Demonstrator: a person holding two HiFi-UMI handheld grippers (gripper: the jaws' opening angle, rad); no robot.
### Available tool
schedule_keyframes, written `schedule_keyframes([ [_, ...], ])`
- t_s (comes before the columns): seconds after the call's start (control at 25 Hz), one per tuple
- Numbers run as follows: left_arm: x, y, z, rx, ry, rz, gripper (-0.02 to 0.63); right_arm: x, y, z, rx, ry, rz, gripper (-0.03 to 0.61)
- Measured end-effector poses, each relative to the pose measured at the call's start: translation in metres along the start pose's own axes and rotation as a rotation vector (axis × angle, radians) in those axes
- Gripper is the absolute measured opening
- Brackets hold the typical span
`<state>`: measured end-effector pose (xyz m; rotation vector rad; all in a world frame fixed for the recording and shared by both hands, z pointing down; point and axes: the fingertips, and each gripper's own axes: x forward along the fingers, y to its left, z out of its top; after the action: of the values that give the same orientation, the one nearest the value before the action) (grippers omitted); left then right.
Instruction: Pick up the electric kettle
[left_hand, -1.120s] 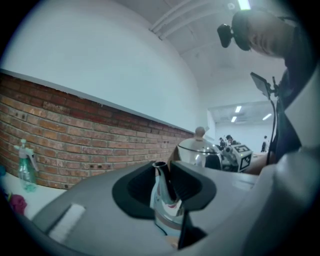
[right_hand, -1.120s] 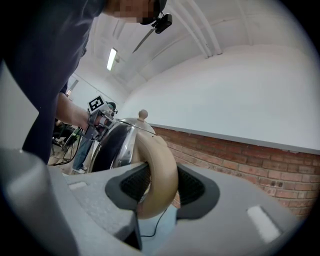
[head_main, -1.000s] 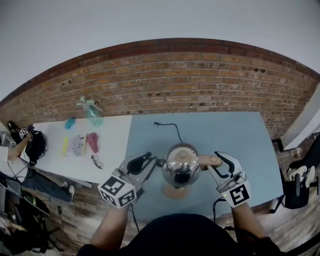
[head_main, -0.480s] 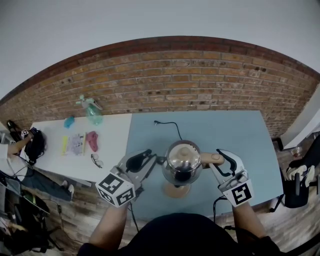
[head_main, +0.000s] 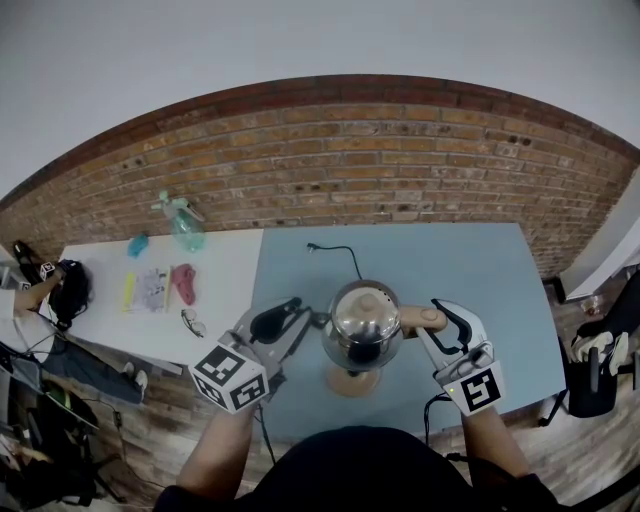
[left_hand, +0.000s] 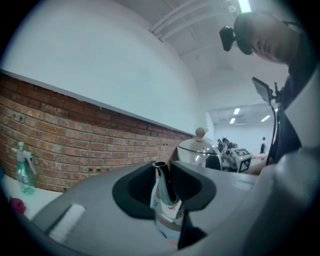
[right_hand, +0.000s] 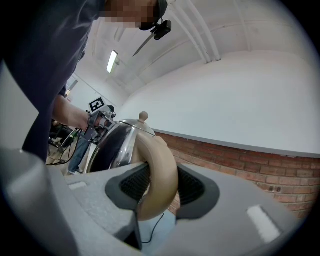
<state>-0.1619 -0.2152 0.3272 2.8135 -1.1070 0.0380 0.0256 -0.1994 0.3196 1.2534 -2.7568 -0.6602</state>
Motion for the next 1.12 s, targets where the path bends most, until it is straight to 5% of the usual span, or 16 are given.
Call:
schedule_keyframes([
  [1.12,-0.0040,-0.0037,0.0009,0.003,0.017,0.016,0.095,-0.0020,0.0018,-0.0035,0.031,-0.012,-0.001,0.155],
])
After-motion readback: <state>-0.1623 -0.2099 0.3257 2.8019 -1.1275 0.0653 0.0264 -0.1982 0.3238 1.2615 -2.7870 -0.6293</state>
